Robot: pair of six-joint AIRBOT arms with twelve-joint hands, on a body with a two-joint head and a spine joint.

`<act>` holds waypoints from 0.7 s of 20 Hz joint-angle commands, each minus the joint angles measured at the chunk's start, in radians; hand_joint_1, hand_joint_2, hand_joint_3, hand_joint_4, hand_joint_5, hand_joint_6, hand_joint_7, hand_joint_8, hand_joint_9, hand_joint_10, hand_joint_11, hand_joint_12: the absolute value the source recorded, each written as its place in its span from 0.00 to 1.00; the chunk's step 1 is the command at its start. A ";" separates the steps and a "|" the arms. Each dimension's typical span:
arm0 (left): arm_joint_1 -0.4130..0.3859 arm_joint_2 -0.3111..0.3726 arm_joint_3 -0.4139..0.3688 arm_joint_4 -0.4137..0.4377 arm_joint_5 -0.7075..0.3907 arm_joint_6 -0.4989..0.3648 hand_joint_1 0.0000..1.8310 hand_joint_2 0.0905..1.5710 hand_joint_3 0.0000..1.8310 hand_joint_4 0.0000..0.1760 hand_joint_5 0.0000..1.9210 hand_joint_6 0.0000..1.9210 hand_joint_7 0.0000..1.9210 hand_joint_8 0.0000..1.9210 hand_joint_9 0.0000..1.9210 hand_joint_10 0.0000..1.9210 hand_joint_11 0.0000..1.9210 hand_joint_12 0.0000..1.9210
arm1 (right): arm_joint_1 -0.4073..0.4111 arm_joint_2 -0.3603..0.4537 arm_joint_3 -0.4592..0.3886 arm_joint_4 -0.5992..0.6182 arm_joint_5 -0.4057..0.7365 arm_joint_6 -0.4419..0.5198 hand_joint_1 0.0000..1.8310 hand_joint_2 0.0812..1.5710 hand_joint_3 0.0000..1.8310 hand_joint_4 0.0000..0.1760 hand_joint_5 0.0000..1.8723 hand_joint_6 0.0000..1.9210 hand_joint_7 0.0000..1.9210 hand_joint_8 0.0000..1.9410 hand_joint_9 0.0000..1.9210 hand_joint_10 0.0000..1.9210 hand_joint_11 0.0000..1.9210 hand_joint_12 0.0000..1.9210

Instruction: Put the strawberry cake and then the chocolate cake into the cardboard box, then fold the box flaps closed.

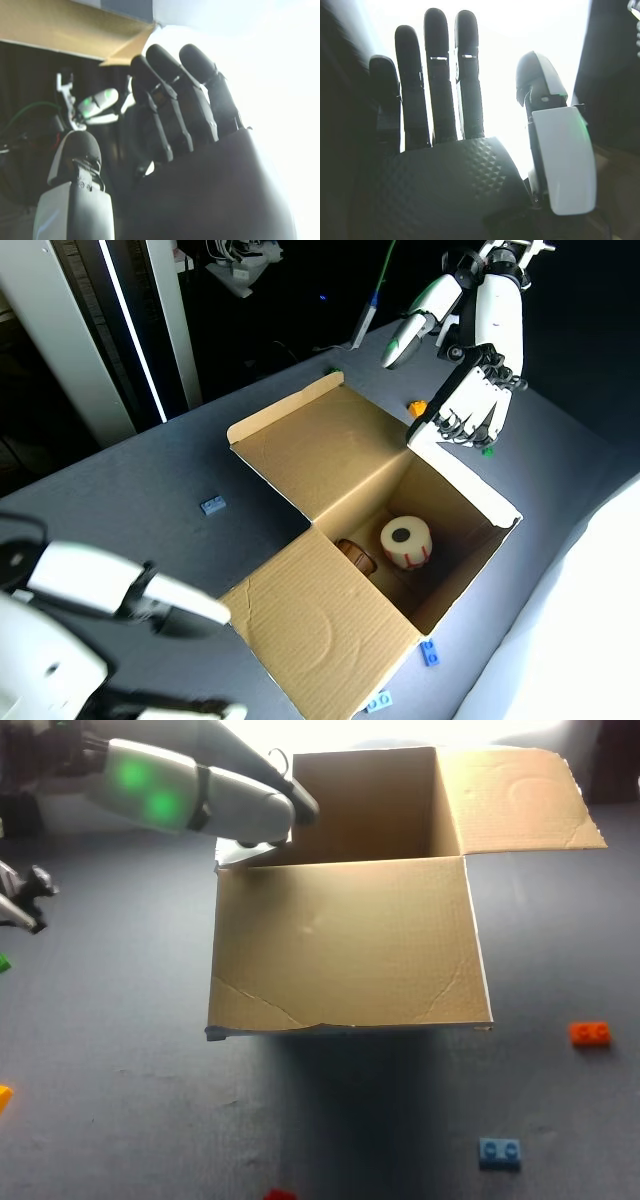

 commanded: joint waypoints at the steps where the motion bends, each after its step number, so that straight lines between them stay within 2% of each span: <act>1: 0.000 0.003 0.008 -0.081 0.000 0.018 0.21 0.73 0.00 0.00 0.36 0.00 0.38 0.26 0.29 0.55 0.11 0.83 | -0.004 0.013 0.012 0.001 0.158 0.003 0.17 0.78 0.00 0.00 0.47 0.05 0.43 0.24 0.27 0.60 0.12 0.94; 4: 0.032 -0.017 0.028 -0.217 -0.003 0.124 0.22 0.73 0.00 0.00 0.36 0.00 0.37 0.26 0.27 0.56 0.10 0.84 | -0.096 -0.013 0.016 0.001 0.210 -0.044 0.17 0.78 0.00 0.00 0.47 0.04 0.42 0.25 0.25 0.62 0.10 0.94; 6: 0.053 -0.024 0.032 -0.251 -0.005 0.146 0.23 0.73 0.00 0.00 0.36 0.00 0.36 0.26 0.26 0.56 0.10 0.84 | -0.142 -0.038 0.016 0.000 0.243 -0.089 0.17 0.78 0.00 0.00 0.47 0.03 0.42 0.25 0.26 0.61 0.12 0.94; 9: 0.096 -0.032 0.029 -0.306 -0.014 0.174 0.22 0.73 0.00 0.00 0.36 0.00 0.36 0.28 0.26 0.58 0.10 0.85 | -0.171 -0.078 0.016 -0.003 0.275 -0.138 0.20 0.77 0.00 0.00 0.49 0.03 0.43 0.25 0.27 0.62 0.13 0.96; 11: 0.126 -0.036 0.022 -0.377 -0.016 0.217 0.24 0.73 0.00 0.00 0.36 0.00 0.35 0.28 0.25 0.58 0.10 0.85 | -0.174 -0.106 0.016 -0.004 0.279 -0.154 0.20 0.77 0.00 0.00 0.49 0.03 0.44 0.24 0.28 0.58 0.13 0.93; 14: 0.160 -0.040 0.012 -0.427 -0.024 0.248 0.22 0.73 0.00 0.00 0.35 0.00 0.34 0.31 0.25 0.59 0.10 0.86 | -0.177 -0.149 0.015 -0.004 0.280 -0.170 0.24 0.76 0.00 0.00 0.50 0.03 0.45 0.25 0.29 0.63 0.13 0.95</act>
